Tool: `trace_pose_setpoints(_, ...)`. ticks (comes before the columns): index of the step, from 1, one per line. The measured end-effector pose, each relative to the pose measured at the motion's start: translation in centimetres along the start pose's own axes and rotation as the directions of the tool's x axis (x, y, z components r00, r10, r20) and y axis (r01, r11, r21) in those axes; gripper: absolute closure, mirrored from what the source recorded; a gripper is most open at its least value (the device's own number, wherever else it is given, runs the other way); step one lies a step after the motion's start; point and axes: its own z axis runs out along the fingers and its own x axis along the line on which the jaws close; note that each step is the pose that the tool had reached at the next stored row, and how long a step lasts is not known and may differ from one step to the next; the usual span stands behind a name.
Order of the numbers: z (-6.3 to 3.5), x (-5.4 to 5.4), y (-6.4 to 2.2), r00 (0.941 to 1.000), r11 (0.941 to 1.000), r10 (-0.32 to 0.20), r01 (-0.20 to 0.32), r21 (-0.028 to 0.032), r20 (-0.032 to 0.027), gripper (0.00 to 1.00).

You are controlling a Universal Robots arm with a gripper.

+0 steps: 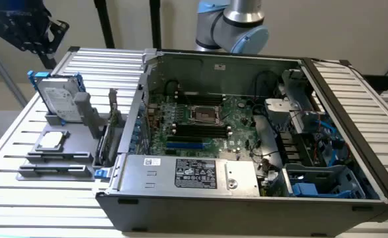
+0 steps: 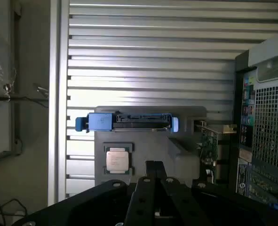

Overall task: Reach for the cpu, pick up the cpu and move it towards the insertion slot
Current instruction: 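Pick up the cpu and move it towards the insertion slot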

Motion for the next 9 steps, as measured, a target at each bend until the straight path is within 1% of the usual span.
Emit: trace_pose_setpoints(9,0.00,0.00,0.00,1.0000,1.0000,0.000,0.000,-0.0016,0.0000,0.89)
